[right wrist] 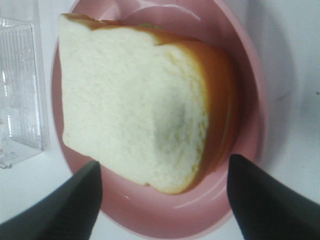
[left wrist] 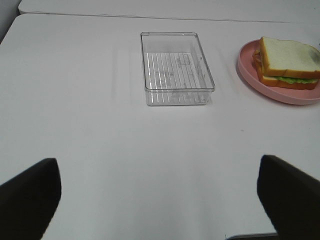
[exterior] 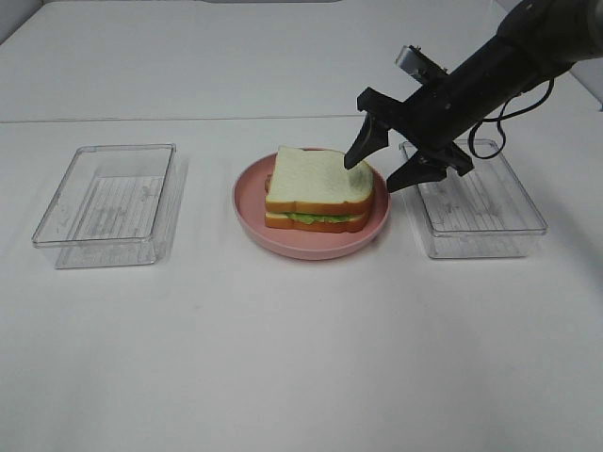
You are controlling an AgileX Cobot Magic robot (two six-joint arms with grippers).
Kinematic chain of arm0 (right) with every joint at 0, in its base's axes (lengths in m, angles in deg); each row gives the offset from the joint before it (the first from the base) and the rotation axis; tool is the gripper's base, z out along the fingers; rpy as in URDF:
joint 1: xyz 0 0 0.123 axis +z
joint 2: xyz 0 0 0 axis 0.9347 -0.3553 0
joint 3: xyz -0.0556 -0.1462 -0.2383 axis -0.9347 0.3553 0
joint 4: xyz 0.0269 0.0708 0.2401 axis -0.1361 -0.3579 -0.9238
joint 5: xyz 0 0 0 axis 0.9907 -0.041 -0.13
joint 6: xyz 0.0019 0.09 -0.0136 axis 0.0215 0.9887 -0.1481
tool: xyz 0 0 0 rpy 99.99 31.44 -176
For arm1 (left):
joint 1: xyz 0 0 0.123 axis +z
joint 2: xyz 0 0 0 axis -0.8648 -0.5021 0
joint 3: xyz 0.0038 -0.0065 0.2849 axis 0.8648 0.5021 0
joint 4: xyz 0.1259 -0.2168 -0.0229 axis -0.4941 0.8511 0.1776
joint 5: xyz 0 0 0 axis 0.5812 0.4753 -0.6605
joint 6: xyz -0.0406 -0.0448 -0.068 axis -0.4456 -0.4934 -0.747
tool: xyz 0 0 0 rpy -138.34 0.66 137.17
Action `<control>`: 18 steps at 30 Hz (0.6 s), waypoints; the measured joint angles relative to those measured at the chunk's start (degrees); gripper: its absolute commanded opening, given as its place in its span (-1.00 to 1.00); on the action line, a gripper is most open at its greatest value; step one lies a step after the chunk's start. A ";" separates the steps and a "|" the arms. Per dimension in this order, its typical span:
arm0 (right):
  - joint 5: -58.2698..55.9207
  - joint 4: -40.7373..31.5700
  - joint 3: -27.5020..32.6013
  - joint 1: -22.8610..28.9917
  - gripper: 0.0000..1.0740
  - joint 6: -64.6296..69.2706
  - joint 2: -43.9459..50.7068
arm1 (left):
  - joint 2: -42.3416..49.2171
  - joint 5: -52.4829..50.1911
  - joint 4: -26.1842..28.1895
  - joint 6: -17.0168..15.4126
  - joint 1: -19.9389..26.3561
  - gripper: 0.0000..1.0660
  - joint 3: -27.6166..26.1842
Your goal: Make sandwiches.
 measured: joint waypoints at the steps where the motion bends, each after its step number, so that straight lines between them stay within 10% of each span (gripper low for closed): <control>1: -0.11 2.12 0.00 0.00 0.44 0.52 0.97 | 0.00 0.00 0.00 0.00 0.00 0.92 0.00; 11: -1.32 12.26 0.00 0.00 0.45 3.90 9.45 | 0.00 0.00 0.00 0.00 0.00 0.92 0.00; 18: -2.69 37.41 0.00 0.00 0.59 19.77 15.30 | 0.00 0.00 0.00 0.00 0.00 0.92 0.00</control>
